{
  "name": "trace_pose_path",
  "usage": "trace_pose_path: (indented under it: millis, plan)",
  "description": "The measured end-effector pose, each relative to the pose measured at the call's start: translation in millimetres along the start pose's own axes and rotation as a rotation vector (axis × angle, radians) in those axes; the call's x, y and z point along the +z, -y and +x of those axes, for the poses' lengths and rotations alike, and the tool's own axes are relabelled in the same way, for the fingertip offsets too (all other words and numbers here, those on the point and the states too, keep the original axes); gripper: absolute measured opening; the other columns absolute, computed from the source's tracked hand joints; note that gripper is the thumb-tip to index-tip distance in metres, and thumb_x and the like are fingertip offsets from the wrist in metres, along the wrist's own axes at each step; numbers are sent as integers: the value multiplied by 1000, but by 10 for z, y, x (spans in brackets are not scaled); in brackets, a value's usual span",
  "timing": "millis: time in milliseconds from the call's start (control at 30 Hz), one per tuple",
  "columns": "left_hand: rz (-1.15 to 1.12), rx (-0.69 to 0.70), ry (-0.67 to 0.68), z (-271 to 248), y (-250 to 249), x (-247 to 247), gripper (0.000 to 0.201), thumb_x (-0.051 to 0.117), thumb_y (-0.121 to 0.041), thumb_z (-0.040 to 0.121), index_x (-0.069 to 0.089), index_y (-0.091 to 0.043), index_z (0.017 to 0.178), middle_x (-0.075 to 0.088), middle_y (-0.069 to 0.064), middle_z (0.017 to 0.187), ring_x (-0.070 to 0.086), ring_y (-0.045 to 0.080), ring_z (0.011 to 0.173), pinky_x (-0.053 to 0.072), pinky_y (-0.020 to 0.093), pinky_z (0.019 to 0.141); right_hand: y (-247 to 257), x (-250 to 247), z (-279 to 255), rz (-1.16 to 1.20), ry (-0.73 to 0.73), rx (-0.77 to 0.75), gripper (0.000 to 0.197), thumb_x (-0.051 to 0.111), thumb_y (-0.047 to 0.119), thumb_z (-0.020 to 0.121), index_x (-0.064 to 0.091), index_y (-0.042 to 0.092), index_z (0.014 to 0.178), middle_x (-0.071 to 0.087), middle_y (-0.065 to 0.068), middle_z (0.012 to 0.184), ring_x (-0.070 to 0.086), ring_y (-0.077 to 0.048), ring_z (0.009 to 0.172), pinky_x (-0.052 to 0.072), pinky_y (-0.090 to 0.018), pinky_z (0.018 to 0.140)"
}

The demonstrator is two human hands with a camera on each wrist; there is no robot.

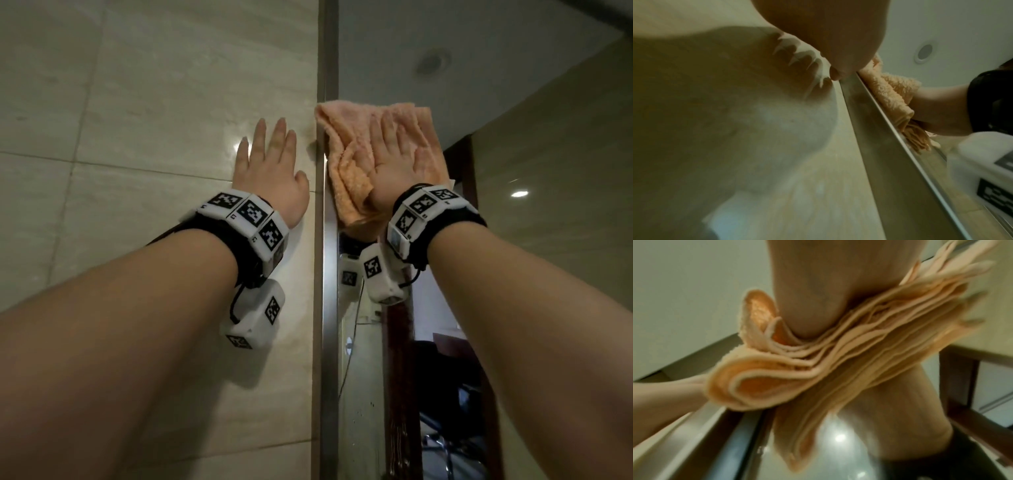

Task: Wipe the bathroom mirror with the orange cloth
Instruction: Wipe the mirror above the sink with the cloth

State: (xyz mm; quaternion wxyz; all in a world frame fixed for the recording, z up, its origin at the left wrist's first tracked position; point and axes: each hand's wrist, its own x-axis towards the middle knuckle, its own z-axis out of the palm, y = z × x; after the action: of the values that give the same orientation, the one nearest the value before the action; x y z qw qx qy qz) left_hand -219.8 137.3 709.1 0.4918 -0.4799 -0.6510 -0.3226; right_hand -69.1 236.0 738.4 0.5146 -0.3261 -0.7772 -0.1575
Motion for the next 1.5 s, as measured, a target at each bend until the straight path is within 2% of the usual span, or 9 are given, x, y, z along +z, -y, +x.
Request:
trace_pose_path:
  millis: [167, 367, 500, 667, 800, 933, 1233, 1400, 1500]
  plan:
    - [-12, -14, -14, 172, -98, 19, 60, 23, -32, 100, 3, -13, 153, -7, 2, 161, -12, 22, 148, -8, 41, 119, -3, -180, 267, 6, -4, 52, 67, 27, 50, 99, -15, 31, 148, -21, 6, 157, -21, -21, 144, -14, -62, 110]
    - [-36, 1, -99, 142, -185, 123, 57, 21, -29, 100, 6, -14, 153, -3, 1, 161, -10, 20, 148, -9, 39, 119, 2, -188, 372, 85, -83, 124, 64, 19, 61, 95, -10, 40, 147, -18, 13, 157, -22, -21, 143, -17, -67, 103]
    - [-23, 36, -127, 100, -168, 157, 55, 21, -27, 101, 9, -13, 153, -1, 1, 161, -8, 21, 148, -7, 38, 120, -31, -94, 234, 129, -120, 166, 64, 16, 66, 92, -7, 43, 147, -16, 14, 157, -19, -19, 144, -17, -64, 106]
    - [4, 73, -130, -56, -169, 205, 55, 22, -25, 101, 6, -13, 153, -3, 1, 161, -9, 22, 148, -5, 40, 121, -147, 77, -124, 125, -134, 202, 62, 15, 65, 93, -8, 44, 147, -15, 14, 157, -19, -19, 144, -14, -64, 108]
    - [12, 114, -157, -264, -146, 229, 57, 25, -16, 100, 5, -13, 153, -3, 2, 161, -8, 23, 148, -6, 39, 120, -229, 285, -566, 124, -143, 228, 62, 14, 64, 94, -9, 42, 147, -16, 13, 157, -19, -18, 144, -13, -62, 109]
    - [-21, 69, -167, -592, -137, 297, 61, 30, -8, 97, 6, -13, 153, -2, 3, 161, -6, 23, 148, -5, 39, 120, -285, 548, -1063, 89, -163, 274, 61, 15, 61, 95, -8, 41, 147, -15, 12, 158, -18, -19, 145, -13, -62, 110]
    - [3, 56, -54, -1237, -152, 367, 65, 35, -7, 95, 6, -11, 153, -3, 5, 161, -6, 25, 148, -5, 38, 119, -205, 982, -1930, 80, -142, 319, 62, 18, 58, 96, -12, 39, 147, -18, 10, 157, -21, -20, 144, -16, -59, 110]
    - [37, 45, 54, -1643, -108, 442, 66, 35, -7, 95, 3, -11, 152, -5, 5, 161, -7, 26, 148, -4, 39, 119, -185, 1230, -2453, 52, -110, 294, 69, 3, 63, 85, -11, 36, 148, -14, 7, 159, -18, -22, 145, -16, -57, 111]
    - [44, 40, 94, -1883, -88, 508, 64, 32, -8, 97, 0, -12, 153, -8, 4, 161, -9, 25, 148, -5, 39, 120, -194, 1329, -2703, 31, -83, 265, 66, 3, 60, 85, -17, 36, 143, -12, 4, 159, -16, -24, 145, -19, -54, 110]
